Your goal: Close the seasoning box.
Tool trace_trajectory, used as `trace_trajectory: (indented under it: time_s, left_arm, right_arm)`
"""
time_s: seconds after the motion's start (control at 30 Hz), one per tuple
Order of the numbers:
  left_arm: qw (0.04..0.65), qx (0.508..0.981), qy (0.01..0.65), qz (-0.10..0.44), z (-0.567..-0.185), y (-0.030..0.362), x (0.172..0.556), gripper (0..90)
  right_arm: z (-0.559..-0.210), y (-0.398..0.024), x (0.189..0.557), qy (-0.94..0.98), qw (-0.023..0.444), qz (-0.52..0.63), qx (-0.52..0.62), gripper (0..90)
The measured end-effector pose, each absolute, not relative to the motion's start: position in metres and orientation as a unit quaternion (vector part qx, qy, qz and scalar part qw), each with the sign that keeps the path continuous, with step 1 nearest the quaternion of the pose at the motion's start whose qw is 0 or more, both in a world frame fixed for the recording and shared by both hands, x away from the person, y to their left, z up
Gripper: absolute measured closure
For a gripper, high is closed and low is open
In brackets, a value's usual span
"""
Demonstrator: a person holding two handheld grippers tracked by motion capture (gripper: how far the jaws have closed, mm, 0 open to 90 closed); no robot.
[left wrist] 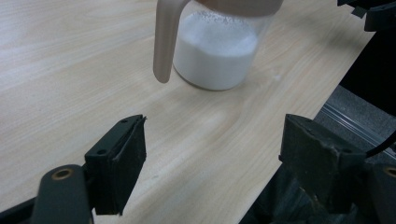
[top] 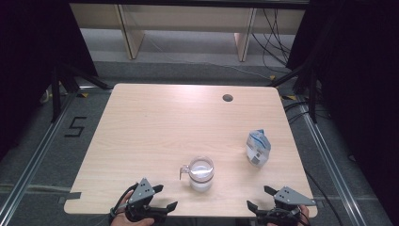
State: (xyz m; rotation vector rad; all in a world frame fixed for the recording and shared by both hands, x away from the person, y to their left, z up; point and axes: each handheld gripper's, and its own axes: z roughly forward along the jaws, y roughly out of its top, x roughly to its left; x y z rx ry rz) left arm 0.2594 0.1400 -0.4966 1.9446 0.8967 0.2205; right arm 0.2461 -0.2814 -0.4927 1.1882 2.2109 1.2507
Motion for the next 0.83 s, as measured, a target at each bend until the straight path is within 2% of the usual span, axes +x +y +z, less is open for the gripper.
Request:
trace_trajectory:
  time_s: [0.13, 0.2, 0.5, 0.53, 0.6, 0.83]
  left_arm:
    - [0.474, 0.795, 0.366, 0.090, -0.4984, 0.1396, 0.2565, 22.1]
    - [0.474, 0.796, 0.366, 0.087, -0.5001, 0.1388, 0.2552, 22.1]
    - [0.472, 0.799, 0.360, 0.092, -0.5033, 0.1375, 0.2559, 22.1]
    - [0.469, 0.803, 0.356, 0.093, -0.5031, 0.1386, 0.2566, 22.1]
    - [0.463, 0.800, 0.371, 0.087, -0.5030, 0.1383, 0.2556, 22.1]
    - [0.460, 0.799, 0.377, 0.092, -0.5051, 0.1408, 0.2593, 22.1]
  right_arm:
    - [-0.4954, -0.2824, 0.2450, 0.782, 0.168, 0.432, 0.417, 15.7]
    - [-0.4950, -0.2810, 0.2408, 0.777, 0.152, 0.429, 0.435, 15.7]
    - [-0.4968, -0.2839, 0.2427, 0.787, 0.163, 0.424, 0.417, 15.7]
    - [-0.4959, -0.2818, 0.2398, 0.783, 0.150, 0.419, 0.435, 15.7]
    - [-0.4981, -0.2830, 0.2430, 0.786, 0.163, 0.417, 0.426, 15.8]
    - [-0.4980, -0.2855, 0.2434, 0.782, 0.158, 0.422, 0.430, 15.8]
